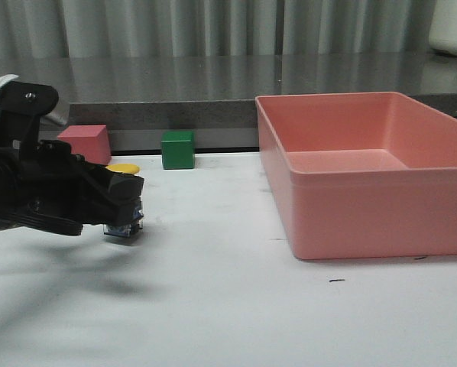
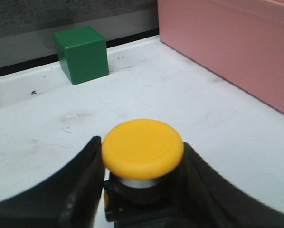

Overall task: Place and stand button with both arms
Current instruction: 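Lift the button and rotate it upright with the left gripper, then set the button upright on the table and open the left gripper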

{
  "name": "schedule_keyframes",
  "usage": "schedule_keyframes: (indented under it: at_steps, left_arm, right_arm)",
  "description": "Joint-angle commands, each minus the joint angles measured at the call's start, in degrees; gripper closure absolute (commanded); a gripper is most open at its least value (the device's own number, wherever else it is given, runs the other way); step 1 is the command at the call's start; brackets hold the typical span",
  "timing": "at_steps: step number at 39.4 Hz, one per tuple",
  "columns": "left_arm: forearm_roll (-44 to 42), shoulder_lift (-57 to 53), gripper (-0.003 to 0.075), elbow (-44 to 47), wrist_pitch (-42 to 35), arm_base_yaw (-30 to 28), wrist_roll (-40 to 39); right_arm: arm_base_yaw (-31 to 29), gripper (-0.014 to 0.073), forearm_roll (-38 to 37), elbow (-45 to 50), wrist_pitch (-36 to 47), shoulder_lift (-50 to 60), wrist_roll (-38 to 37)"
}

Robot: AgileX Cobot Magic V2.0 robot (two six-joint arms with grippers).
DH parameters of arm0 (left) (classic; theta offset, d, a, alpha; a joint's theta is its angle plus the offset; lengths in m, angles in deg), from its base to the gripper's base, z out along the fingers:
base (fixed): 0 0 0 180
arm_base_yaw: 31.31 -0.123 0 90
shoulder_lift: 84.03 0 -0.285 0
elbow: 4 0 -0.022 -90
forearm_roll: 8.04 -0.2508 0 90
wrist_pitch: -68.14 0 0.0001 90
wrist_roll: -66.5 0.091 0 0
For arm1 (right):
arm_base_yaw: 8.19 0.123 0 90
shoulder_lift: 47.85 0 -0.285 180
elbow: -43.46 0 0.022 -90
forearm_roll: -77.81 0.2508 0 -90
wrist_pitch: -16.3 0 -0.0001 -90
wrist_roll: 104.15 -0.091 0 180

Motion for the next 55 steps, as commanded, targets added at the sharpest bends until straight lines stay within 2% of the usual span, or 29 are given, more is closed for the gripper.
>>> schedule_keyframes:
  at_steps: [1, 8, 13, 26, 34, 40, 45, 51, 55]
  left_arm:
    - [1.14, -1.23, 0.0594, -0.98, -5.8, 0.39, 0.11]
    - [0.89, 0.39, 0.0593, -0.98, -6.03, 0.39, 0.11]
    - [0.76, 0.39, 0.0589, -0.37, -9.59, 0.39, 0.11]
    - [0.76, 0.39, 0.0358, 0.78, -11.38, 0.39, 0.11]
    - [0.3, 0.39, 0.0253, 0.78, -11.38, 0.39, 0.11]
    - [-1.79, -0.32, 0.0214, 0.78, -11.25, 0.39, 0.11]
    - [-4.73, -4.0, 0.0214, 0.78, -7.25, 0.39, 0.11]
    - [-4.62, -13.0, 0.0216, 0.0, 5.73, 0.39, 0.11]
    - [-4.87, -18.93, 0.0216, -1.07, 11.85, 0.72, -3.45]
  right_arm:
    - [-0.31, 0.0663, -0.77, -1.34, 5.05, -0.33, 0.47]
    - [-0.31, 0.0663, -0.77, -1.34, 5.05, -0.33, 0.47]
    - [-0.31, 0.0663, -0.77, -1.34, 5.05, -0.33, 0.47]
    - [-0.31, 0.0663, -0.77, -1.34, 5.05, -0.33, 0.47]
    - [-0.31, 0.0663, -0.77, -1.34, 5.05, -0.33, 0.47]
    - [-0.31, 0.0663, -0.77, -1.34, 5.05, -0.33, 0.47]
    - [-0.31, 0.0663, -0.77, -1.34, 5.05, -0.33, 0.47]
    - [-0.31, 0.0663, -0.77, -1.34, 5.05, -0.33, 0.47]
    - [-0.31, 0.0663, -0.77, -1.34, 5.05, -0.33, 0.47]
